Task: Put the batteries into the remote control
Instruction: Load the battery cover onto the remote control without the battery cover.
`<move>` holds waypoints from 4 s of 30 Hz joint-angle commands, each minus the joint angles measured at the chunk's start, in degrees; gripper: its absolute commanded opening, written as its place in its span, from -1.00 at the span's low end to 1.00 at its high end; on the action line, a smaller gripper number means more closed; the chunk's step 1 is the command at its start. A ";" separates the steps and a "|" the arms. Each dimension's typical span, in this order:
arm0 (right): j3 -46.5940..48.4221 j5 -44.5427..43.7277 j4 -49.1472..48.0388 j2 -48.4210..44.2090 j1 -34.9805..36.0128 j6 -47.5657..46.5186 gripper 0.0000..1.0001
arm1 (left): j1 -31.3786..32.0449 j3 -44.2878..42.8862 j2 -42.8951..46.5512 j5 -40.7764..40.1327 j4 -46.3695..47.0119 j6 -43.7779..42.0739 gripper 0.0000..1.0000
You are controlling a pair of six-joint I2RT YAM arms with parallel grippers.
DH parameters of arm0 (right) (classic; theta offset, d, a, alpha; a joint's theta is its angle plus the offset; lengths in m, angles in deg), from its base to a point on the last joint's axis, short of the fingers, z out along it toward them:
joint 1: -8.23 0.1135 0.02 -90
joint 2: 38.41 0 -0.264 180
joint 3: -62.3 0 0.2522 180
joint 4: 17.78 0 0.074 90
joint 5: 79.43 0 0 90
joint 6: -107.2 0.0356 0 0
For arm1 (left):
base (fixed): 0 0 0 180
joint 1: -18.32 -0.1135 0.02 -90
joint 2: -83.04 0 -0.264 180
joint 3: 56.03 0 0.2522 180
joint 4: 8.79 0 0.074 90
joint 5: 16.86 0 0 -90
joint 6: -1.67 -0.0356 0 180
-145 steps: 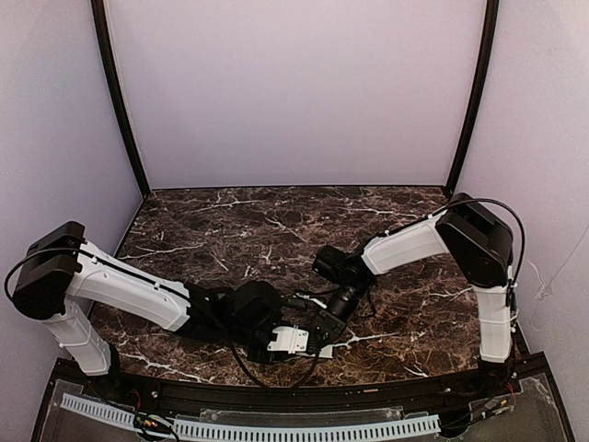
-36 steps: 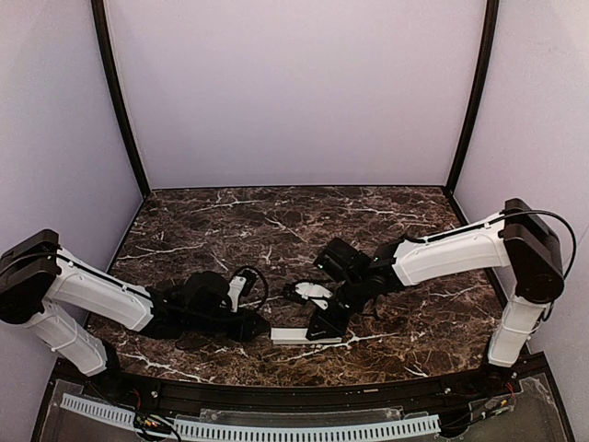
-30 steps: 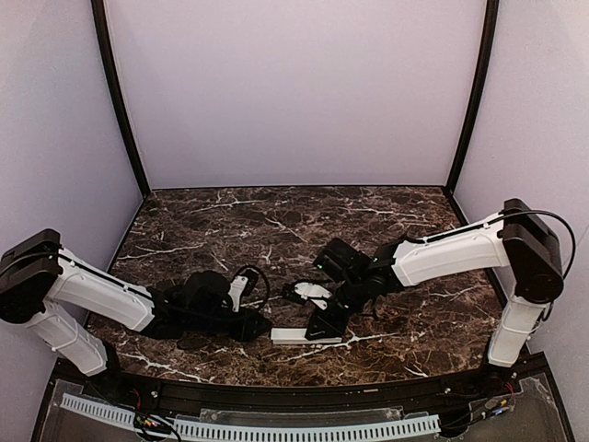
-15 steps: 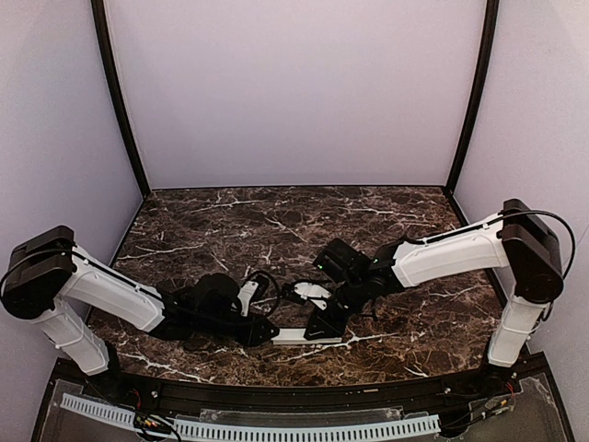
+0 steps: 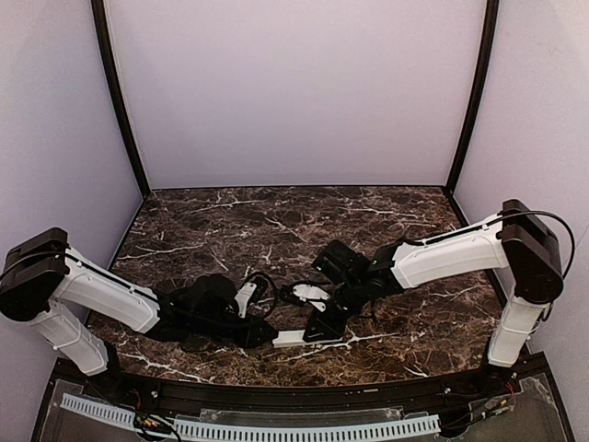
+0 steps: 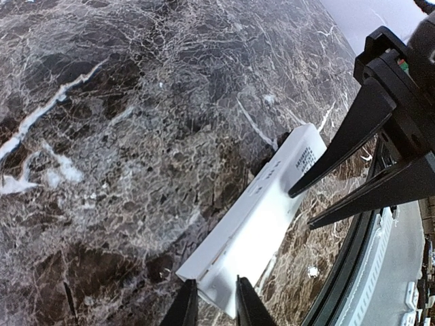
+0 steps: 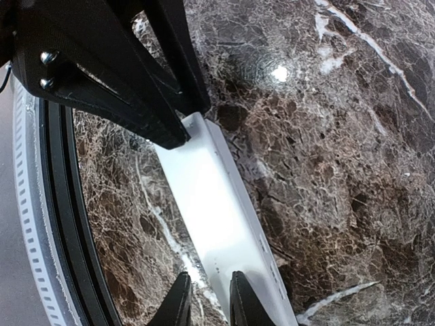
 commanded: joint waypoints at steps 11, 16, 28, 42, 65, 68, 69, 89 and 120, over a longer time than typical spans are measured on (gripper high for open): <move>-1.08 -2.52 3.12 3.16 0.42 -0.77 -0.60 | 0.35 1.51 -1.84 0.71 0.48 3.84 -0.77; -1.12 -2.53 3.10 3.45 0.42 -0.88 -0.60 | 0.37 2.28 -1.77 1.01 0.24 4.47 -0.73; -1.69 -2.80 3.78 3.96 0.37 -1.38 -0.60 | 0.39 0.50 -4.61 2.34 -4.35 2.83 -0.84; -5.33 -6.41 4.40 2.62 0.29 -1.04 -0.57 | 1.67 -1.92 -7.49 1.26 -5.69 1.76 -0.78; -5.52 -7.01 10.12 -10.70 -5.54 6.14 -0.15 | 1.76 -5.47 -7.00 -1.27 -11.69 -0.65 -0.39; -5.82 -5.89 10.63 -12.61 -6.27 7.12 -0.05 | 1.76 -5.33 -6.83 -0.78 -11.02 -0.79 -0.35; -5.89 -5.30 10.86 -13.04 -6.44 7.39 -0.04 | 1.76 -5.10 -6.70 -0.63 -10.63 -0.84 -0.33; -11.40 2.49 7.42 -12.26 -10.85 12.68 -0.16 | 1.26 -6.40 -1.84 -2.87 -11.06 -0.74 -0.29; -11.45 4.90 5.71 -9.69 -11.97 12.39 -0.24 | -0.16 -9.42 -2.29 -0.97 -12.63 -1.72 -0.38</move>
